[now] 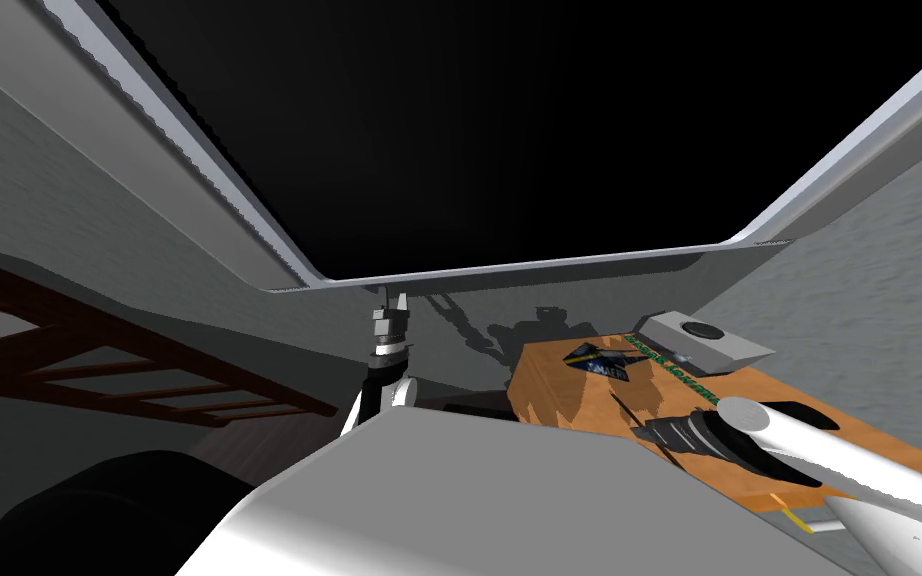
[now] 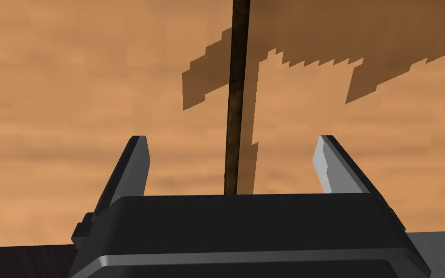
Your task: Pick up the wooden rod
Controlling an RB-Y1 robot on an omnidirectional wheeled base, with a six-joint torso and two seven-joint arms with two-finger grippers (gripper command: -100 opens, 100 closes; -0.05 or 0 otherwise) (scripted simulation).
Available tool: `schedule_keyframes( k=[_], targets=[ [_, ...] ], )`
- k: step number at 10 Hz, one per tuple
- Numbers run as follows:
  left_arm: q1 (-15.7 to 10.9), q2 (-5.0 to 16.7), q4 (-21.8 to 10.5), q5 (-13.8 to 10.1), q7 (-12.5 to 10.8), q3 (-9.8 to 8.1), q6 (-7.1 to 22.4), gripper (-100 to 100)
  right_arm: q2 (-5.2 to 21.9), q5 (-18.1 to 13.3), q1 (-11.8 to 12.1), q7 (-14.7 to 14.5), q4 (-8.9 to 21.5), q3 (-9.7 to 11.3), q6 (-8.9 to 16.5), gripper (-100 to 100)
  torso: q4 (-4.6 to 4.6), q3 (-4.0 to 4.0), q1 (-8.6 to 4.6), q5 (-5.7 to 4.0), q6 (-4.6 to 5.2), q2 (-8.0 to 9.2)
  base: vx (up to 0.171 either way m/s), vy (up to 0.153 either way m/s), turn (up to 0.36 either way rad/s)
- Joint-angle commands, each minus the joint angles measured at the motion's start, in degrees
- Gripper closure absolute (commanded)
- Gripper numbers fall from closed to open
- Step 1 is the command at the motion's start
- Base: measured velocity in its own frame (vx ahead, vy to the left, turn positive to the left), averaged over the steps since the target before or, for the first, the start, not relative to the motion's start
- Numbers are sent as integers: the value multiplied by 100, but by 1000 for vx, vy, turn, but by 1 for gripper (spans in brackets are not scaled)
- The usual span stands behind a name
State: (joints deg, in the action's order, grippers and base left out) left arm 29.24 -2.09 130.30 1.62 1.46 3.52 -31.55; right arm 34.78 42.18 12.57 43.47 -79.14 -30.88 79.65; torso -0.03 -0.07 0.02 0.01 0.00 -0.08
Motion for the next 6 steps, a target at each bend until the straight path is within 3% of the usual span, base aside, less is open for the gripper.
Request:
schedule_keyframes(
  k=[1,3,4,5,6],
  targets=[
    [0,0,0,0,0,0,0,0,-99,-71,-46,-84,179,56,-193,-100,0,0,0,0,0,0,14,-11,-9],
    [0,0,0,0,0,0,0,0,-198,-143,-92,-169,358,111,-387,-100,1,3,-8,-2,1,4,16,-22,-5],
    [0,0,0,0,0,0,0,0,-164,-115,-74,-139,303,91,-313,-100,1,3,-9,-3,1,6,6,-8,0],
    [0,0,0,0,0,0,0,0,-169,-119,-75,-153,316,94,-338,100,2,5,-4,-1,0,8,0,0,0],
    [0,0,0,0,0,0,0,0,-168,-118,-75,-152,314,93,-336,100,3,6,-2,0,0,10,0,0,0]
  ],
)
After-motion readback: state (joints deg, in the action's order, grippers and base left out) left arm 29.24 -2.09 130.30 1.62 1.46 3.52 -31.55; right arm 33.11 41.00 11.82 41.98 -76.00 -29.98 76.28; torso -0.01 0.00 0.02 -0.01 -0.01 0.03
